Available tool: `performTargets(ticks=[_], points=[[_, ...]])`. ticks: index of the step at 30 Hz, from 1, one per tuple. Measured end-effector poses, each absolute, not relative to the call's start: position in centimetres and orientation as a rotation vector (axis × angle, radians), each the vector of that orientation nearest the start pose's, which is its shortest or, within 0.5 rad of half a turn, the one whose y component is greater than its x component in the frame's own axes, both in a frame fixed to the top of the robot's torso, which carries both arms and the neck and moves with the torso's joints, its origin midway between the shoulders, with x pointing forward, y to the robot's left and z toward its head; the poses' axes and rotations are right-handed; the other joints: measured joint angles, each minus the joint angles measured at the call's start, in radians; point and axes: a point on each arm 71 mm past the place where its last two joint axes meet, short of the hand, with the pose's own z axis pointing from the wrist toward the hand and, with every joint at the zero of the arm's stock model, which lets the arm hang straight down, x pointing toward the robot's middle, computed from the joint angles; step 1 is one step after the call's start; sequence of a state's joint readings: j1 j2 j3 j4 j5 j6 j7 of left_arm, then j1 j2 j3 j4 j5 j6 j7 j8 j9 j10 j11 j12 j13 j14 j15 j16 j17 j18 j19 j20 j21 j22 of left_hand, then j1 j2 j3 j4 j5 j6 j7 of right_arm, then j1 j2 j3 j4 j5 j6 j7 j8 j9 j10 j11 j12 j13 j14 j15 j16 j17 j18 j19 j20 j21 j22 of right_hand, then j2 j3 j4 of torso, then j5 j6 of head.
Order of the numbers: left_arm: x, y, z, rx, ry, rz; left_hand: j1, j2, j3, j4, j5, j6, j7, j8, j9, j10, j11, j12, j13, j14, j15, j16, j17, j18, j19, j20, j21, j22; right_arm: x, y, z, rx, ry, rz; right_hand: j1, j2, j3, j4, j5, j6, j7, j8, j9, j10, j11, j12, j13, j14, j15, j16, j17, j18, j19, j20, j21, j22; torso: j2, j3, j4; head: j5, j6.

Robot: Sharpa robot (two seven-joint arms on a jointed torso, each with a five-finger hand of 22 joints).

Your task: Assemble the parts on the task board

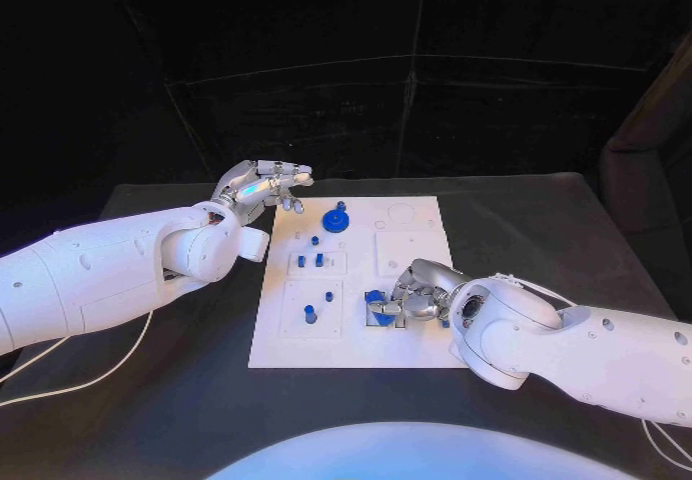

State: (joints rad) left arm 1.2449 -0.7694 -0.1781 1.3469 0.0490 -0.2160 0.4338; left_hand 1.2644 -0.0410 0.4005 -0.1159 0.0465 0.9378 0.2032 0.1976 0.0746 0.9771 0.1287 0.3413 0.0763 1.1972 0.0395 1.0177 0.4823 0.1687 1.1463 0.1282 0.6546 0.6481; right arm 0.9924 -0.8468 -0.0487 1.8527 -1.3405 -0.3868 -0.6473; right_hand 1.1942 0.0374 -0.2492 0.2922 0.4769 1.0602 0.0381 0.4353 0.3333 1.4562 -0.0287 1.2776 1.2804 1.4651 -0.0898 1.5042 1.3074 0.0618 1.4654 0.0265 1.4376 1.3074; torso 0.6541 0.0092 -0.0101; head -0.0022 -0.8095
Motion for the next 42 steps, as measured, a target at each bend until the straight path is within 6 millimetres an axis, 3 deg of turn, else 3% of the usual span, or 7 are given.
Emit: performTargets(ticks=[7,10,22,26,28,34,42], points=[[51.1,22.3,-21.3,-1.122,1.475,-1.500,0.000,0.000,0.000,0.000,0.000,0.000,0.000,0.000,0.000,0.000,0.000,0.000,0.000,0.000,0.000,0.000,0.000,0.000,0.000,0.000,0.000,0.000,37.9,-14.2,-25.6,0.259,2.038,0.541,-0.020,0.006,-0.016,-0.003,-0.049,0.004,-0.003,-0.004,0.007,0.000,0.000,-0.017,-0.008,0.000,0.000,0.000,0.000,0.000,0.000,0.000,0.000,0.000,0.000,0.0000,-0.0005,0.000,-0.003],[51.1,22.3,-21.3,-1.123,1.476,-1.500,0.000,0.000,0.000,0.000,0.000,0.000,0.000,0.000,0.000,0.000,0.000,0.000,0.000,0.000,0.000,0.000,0.000,0.000,0.000,0.000,0.000,0.000,37.9,-14.1,-25.6,0.253,2.040,0.540,-0.070,0.003,-0.043,-0.003,-0.167,0.003,-0.003,-0.009,0.015,0.000,0.000,-0.031,-0.015,0.000,0.000,-0.004,0.000,0.000,0.000,0.000,0.000,0.000,0.000,0.0001,-0.0005,0.000,-0.003],[51.1,22.4,-21.3,-1.124,1.478,-1.499,0.000,0.000,0.000,0.000,0.000,0.000,0.000,0.000,0.000,0.000,0.000,0.000,0.000,0.000,0.000,0.000,0.000,0.000,0.000,0.000,0.000,0.000,37.5,-13.3,-25.3,0.220,2.047,0.556,-0.219,-0.123,0.051,0.005,-0.359,-0.003,0.002,-0.026,0.041,-0.004,0.004,-0.050,-0.011,0.000,0.000,-0.012,0.000,0.000,0.000,0.000,0.000,0.000,-0.001,0.0007,-0.0011,0.000,-0.004],[51.1,22.4,-21.3,-1.124,1.478,-1.499,0.000,0.000,-0.002,-0.002,0.000,0.000,0.000,0.000,0.000,0.000,0.000,0.002,0.000,0.000,0.000,0.000,0.000,0.000,0.000,0.000,0.000,0.000,37.4,-13.2,-25.3,0.212,2.047,0.562,-0.212,-0.102,0.085,0.001,-0.314,-0.003,0.002,-0.029,0.050,-0.004,0.004,-0.050,-0.004,0.000,0.000,-0.012,0.000,0.000,0.000,0.000,0.000,0.000,-0.001,0.0009,-0.0012,0.000,-0.004],[51.1,22.4,-21.3,-1.124,1.479,-1.499,0.000,0.000,-0.003,-0.003,0.000,0.000,0.000,0.000,0.000,0.000,0.000,0.004,0.000,0.000,0.000,0.000,-0.001,0.000,0.000,0.000,0.000,-0.001,37.3,-13.2,-25.2,0.207,2.047,0.565,-0.136,-0.078,0.108,-0.022,-0.284,-0.003,0.002,-0.033,0.056,-0.004,0.004,-0.050,0.001,0.000,0.000,-0.012,0.000,0.000,0.000,0.000,0.000,0.000,-0.001,0.0010,-0.0012,0.000,-0.005],[51.1,22.4,-21.3,-1.125,1.480,-1.499,0.000,0.000,-0.003,-0.003,0.000,0.000,0.000,0.000,0.000,0.000,0.000,0.004,0.000,0.000,0.000,0.000,-0.001,0.000,0.000,0.000,0.000,-0.001,37.4,-13.1,-25.1,0.193,2.041,0.567,0.022,-0.038,0.141,-0.092,-0.370,0.007,0.000,-0.032,0.069,0.002,-0.002,-0.050,0.014,0.000,0.000,-0.012,0.000,0.000,0.000,0.000,0.006,0.000,0.000,0.0011,-0.0012,0.000,-0.007],[51.1,22.4,-21.3,-1.125,1.480,-1.498,0.000,0.000,-0.003,-0.003,0.000,0.000,0.000,0.000,0.000,0.000,0.000,0.004,0.000,0.000,0.000,0.000,-0.001,0.000,0.000,0.000,0.000,-0.001,37.6,-13.3,-25.0,0.173,2.024,0.555,0.097,0.007,0.168,-0.140,-0.382,0.012,-0.002,-0.033,0.074,0.004,-0.004,-0.043,0.032,0.000,0.001,-0.008,0.001,0.000,0.000,-0.007,0.006,0.000,0.000,0.0007,-0.0012,-0.001,-0.010]])
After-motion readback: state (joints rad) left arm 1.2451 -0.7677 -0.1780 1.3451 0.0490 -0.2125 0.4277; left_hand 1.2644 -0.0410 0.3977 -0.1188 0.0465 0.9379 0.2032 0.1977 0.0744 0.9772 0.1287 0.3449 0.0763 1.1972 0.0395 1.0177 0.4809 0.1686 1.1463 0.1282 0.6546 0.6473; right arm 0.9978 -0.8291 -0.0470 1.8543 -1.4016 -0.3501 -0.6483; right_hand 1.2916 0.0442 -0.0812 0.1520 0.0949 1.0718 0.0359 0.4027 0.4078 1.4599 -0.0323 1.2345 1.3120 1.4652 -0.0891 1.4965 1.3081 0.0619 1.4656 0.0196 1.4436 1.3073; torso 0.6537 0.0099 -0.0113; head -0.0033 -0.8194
